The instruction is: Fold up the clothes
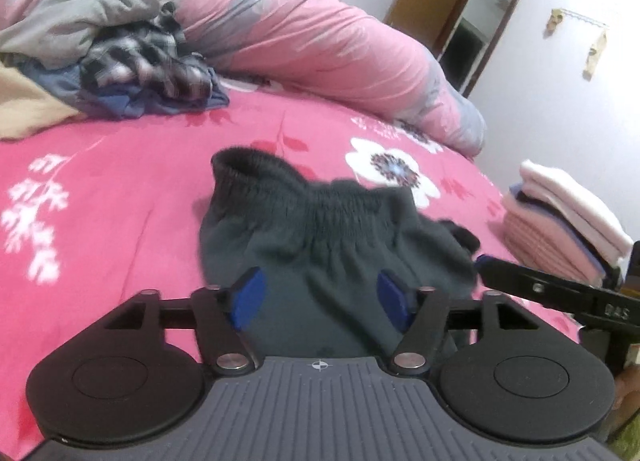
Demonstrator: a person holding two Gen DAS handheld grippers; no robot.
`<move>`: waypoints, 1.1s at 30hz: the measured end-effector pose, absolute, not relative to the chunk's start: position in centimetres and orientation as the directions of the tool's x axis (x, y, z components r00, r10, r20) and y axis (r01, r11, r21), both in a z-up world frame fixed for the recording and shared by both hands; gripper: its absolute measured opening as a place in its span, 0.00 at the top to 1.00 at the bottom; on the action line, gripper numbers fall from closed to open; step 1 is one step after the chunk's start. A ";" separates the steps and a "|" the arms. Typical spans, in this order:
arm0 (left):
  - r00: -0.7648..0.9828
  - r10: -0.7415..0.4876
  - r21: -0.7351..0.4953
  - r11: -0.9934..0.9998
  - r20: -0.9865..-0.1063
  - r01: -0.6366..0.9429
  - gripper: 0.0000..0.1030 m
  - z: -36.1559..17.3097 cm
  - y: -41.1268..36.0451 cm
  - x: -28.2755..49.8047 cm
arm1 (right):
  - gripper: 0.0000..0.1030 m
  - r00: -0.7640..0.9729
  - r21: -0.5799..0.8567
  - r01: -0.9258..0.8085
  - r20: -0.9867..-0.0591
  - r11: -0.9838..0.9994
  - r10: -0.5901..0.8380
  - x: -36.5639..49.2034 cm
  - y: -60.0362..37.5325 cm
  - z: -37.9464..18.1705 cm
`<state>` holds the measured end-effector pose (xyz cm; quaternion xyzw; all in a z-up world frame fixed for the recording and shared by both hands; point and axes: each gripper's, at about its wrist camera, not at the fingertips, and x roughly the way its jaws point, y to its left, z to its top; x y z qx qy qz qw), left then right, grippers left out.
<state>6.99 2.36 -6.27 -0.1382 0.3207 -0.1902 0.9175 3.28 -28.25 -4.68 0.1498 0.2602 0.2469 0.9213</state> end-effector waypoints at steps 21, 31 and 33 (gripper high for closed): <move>0.739 -0.404 -0.530 0.845 -0.540 0.076 0.88 -9.8 5.3 17.7 | 0.86 0.495 0.640 -0.110 -0.628 0.760 0.600 22.6 -28.5 -10.3; 0.732 -0.541 -0.515 0.802 -0.414 0.301 0.90 -5.6 7.9 4.7 | 0.95 0.553 0.692 -0.210 -0.498 0.691 0.668 6.3 -31.2 -4.3; 0.730 -0.542 -0.525 0.799 -0.416 0.294 0.90 -5.8 8.7 2.4 | 0.96 0.520 0.702 -0.216 -0.506 0.679 0.688 2.6 -30.9 -4.3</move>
